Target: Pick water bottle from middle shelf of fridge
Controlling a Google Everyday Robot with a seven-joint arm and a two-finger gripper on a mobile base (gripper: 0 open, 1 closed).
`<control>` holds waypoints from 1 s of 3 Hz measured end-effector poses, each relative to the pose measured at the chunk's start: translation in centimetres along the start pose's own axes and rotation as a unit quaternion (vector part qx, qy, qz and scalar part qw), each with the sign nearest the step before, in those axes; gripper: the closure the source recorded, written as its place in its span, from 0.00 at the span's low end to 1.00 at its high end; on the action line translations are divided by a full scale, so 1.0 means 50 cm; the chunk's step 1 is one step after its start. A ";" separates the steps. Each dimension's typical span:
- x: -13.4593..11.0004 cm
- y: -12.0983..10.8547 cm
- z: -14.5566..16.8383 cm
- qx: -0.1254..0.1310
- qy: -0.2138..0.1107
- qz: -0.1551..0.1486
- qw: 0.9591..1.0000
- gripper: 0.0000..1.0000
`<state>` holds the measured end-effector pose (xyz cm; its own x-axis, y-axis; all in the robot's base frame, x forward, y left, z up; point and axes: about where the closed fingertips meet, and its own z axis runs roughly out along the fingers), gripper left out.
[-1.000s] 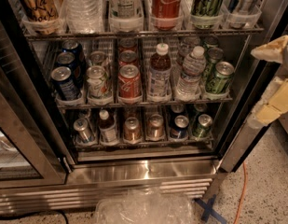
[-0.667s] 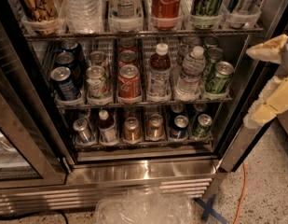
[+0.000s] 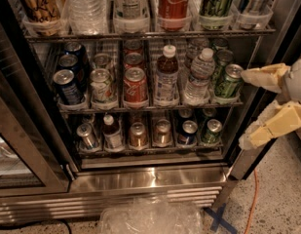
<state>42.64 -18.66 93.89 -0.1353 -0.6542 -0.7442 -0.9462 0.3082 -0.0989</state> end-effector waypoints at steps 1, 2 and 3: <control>-0.026 0.038 0.035 -0.025 -0.078 0.034 0.996 0.00; -0.026 0.038 0.035 -0.025 -0.078 0.034 0.996 0.00; -0.009 0.057 0.064 -0.025 -0.099 0.043 0.994 0.00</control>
Offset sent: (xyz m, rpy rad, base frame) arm -0.0087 0.0198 -0.0070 0.1362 0.0257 0.0052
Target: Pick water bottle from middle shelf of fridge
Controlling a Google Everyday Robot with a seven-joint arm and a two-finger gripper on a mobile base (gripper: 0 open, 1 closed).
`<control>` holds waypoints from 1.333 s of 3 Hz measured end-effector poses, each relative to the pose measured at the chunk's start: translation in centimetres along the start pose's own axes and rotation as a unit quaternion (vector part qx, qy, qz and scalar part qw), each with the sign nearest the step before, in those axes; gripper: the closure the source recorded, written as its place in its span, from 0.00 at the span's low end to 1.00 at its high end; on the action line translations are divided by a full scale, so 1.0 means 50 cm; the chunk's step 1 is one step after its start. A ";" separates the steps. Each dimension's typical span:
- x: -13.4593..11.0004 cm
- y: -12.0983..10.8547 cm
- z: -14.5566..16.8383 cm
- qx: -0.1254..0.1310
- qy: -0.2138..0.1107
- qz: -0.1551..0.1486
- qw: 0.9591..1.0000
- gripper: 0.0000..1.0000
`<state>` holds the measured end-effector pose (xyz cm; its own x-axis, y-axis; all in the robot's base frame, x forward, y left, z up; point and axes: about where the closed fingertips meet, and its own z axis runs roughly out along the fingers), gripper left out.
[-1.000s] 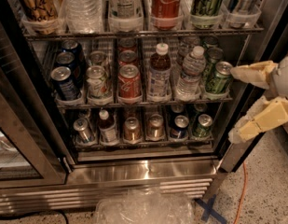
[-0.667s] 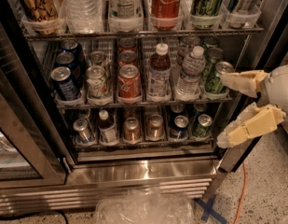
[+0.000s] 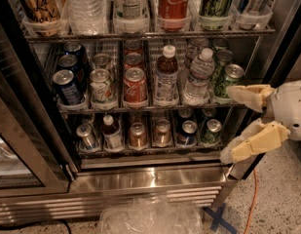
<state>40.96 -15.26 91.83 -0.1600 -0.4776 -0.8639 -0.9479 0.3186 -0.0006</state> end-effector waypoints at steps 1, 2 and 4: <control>0.043 0.021 0.044 -0.002 -0.022 0.021 1.000 0.00; 0.081 0.036 0.076 0.015 -0.037 0.045 0.998 0.00; 0.082 0.033 0.074 0.050 -0.060 0.050 0.996 0.00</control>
Offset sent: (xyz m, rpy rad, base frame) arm -0.0168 0.0182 -0.0819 0.1432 0.0462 -0.1499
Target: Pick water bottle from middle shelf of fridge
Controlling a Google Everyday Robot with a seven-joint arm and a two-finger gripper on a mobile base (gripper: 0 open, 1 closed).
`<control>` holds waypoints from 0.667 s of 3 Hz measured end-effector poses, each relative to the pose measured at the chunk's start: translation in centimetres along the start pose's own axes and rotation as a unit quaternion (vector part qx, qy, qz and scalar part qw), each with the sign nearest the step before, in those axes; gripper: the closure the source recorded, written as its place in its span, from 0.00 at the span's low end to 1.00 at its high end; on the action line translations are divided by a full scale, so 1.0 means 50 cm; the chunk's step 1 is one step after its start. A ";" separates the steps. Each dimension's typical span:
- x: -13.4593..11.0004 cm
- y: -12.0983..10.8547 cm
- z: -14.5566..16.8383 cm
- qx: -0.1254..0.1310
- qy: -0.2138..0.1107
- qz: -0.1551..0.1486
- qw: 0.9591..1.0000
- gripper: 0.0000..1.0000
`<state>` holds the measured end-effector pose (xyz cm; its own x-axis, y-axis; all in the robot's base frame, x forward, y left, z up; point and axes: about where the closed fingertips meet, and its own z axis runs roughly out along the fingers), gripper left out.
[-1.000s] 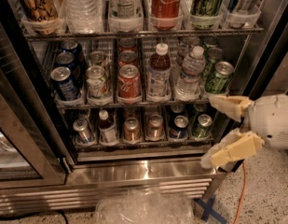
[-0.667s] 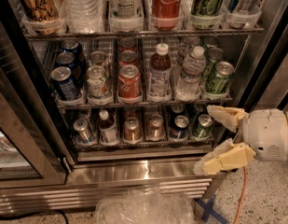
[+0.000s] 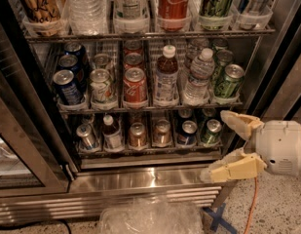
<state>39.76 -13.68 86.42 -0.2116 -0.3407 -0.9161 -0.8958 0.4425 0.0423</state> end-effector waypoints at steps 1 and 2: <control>0.005 0.010 0.001 0.077 -0.040 0.010 0.996 0.00; -0.001 -0.023 -0.023 0.131 -0.062 0.029 0.989 0.00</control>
Offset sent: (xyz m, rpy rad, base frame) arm -0.0052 0.0028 -0.0014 0.0365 -0.0582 -0.1154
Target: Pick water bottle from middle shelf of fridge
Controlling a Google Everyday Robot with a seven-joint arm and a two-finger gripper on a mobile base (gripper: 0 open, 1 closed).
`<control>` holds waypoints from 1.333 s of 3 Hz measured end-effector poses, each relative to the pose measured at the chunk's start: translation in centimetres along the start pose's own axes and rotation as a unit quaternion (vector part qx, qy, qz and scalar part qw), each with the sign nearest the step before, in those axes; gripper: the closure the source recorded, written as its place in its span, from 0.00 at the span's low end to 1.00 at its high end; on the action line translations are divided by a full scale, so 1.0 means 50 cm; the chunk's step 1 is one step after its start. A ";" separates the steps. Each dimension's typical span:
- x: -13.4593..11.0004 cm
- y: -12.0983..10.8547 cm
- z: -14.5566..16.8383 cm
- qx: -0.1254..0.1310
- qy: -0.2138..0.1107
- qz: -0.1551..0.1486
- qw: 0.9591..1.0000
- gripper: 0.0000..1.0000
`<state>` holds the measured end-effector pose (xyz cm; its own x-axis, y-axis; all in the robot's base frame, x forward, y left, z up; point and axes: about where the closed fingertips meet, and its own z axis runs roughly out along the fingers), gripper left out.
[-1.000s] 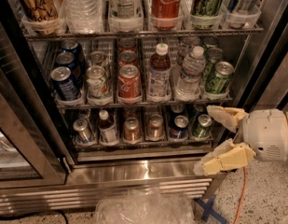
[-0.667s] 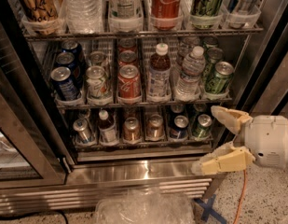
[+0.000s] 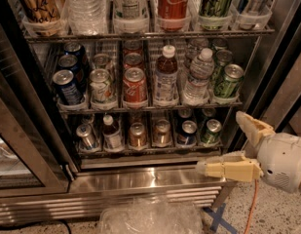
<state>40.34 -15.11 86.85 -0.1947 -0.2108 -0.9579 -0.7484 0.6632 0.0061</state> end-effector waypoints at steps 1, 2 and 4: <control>-0.001 0.000 0.000 0.000 0.000 0.001 1.000 0.00; -0.008 -0.014 0.012 0.036 -0.014 -0.005 0.999 0.00; -0.051 -0.022 0.048 0.108 -0.058 -0.032 0.992 0.00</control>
Offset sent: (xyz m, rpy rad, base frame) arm 0.0287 -0.0066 0.0042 0.0047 -0.1340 -0.2197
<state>43.18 -13.57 88.61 -0.0666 -0.1822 -0.9810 -0.6013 0.7919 -0.1063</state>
